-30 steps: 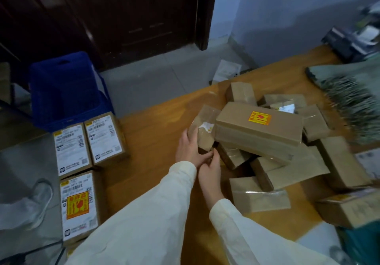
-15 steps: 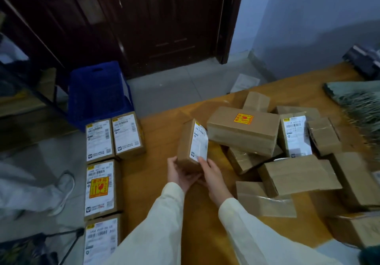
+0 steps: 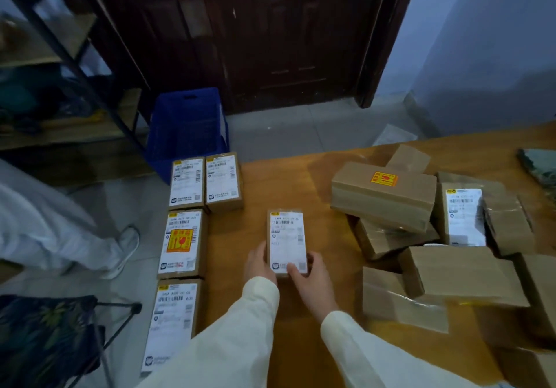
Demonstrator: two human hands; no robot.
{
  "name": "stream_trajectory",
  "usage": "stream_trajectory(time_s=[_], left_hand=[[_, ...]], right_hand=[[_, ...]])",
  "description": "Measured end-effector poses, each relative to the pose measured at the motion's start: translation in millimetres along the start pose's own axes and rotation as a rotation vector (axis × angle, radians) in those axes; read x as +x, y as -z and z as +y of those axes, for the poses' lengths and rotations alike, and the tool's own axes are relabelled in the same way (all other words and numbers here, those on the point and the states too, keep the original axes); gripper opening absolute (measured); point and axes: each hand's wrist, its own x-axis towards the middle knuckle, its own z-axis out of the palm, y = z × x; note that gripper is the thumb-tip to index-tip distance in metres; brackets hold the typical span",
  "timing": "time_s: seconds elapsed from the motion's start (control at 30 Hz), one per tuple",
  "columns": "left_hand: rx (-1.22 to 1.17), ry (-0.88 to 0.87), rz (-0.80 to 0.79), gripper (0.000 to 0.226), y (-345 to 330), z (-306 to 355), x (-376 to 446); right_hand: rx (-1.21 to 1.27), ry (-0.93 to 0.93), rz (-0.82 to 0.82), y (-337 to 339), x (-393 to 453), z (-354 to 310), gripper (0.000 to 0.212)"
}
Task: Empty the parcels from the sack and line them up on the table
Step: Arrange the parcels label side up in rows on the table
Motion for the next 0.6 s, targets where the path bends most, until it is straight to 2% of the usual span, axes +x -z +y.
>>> stream_trajectory(time_s=[0.13,0.2,0.3,0.37,0.5,0.6], left_hand=[[-0.046,0.070,-0.029,0.047,11,-37,-36],[-0.021,0.043,-0.004,0.051,17,-57,-52],[0.040,-0.008,0.056,0.059,31,-75,-56],[0.130,-0.047,0.082,0.057,41,-75,-47],[0.417,-0.014,0.067,0.057,47,-67,-30],[0.533,-0.186,0.085,0.053,47,-66,-25]], right_hand=[[-0.133,0.036,-0.010,-22,-38,16,0.051],[-0.185,0.060,-0.042,-34,-54,19,0.053],[-0.212,0.150,-0.063,-49,-66,13,0.045],[-0.262,0.218,-0.050,-59,-66,7,0.039],[-0.307,0.214,-0.081,-78,-57,4,0.036],[-0.289,0.254,-0.074,-85,-52,4,0.038]])
